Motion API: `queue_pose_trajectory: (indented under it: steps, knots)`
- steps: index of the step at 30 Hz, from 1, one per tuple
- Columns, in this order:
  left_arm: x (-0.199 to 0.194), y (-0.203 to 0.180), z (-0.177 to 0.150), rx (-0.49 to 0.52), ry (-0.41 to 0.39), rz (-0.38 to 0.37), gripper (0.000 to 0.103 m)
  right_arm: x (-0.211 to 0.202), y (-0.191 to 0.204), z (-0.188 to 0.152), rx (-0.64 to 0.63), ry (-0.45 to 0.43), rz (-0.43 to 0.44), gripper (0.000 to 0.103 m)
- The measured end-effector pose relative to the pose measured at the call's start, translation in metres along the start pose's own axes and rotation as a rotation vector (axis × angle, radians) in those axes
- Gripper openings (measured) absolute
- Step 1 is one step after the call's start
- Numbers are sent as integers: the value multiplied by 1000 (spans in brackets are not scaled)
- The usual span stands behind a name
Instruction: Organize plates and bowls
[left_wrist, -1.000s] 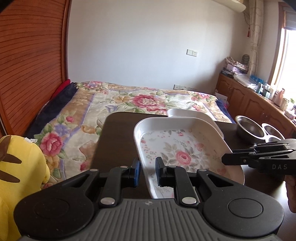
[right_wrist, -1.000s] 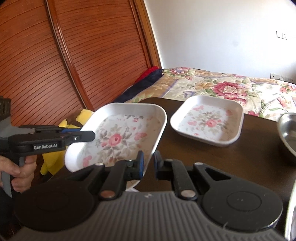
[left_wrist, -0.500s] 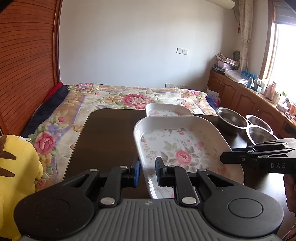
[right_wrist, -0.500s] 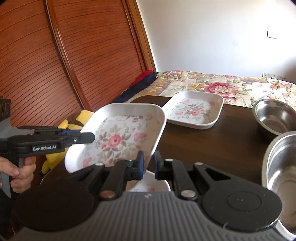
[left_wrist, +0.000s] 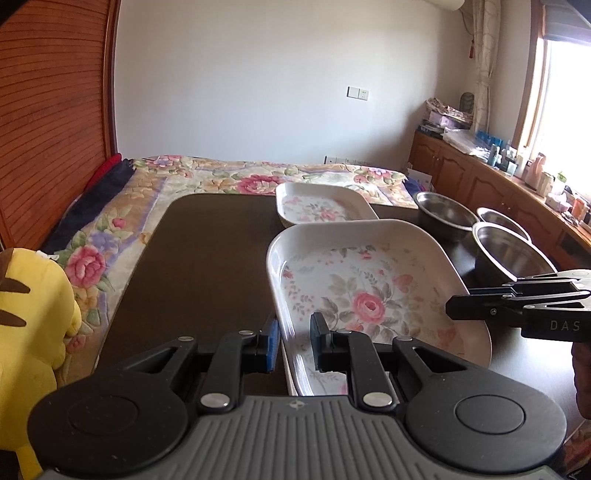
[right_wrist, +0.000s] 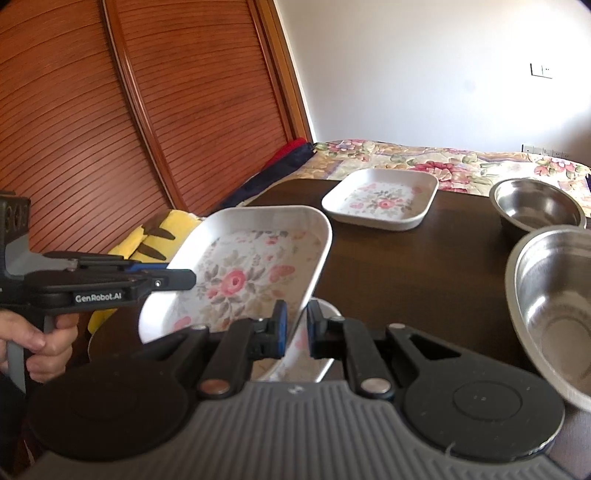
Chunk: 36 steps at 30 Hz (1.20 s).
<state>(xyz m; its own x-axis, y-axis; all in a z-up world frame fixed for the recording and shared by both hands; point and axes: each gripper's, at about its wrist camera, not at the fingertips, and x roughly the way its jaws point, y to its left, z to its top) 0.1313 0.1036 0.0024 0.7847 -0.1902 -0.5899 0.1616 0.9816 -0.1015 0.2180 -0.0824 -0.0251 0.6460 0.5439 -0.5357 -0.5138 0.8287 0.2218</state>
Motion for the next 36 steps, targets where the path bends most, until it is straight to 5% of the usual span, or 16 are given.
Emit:
queue_pose_trajectory:
  steps: [36]
  knots:
    - [12,-4,-22,-4,49,-1,22,-10,2,-30,22,17,-9,16]
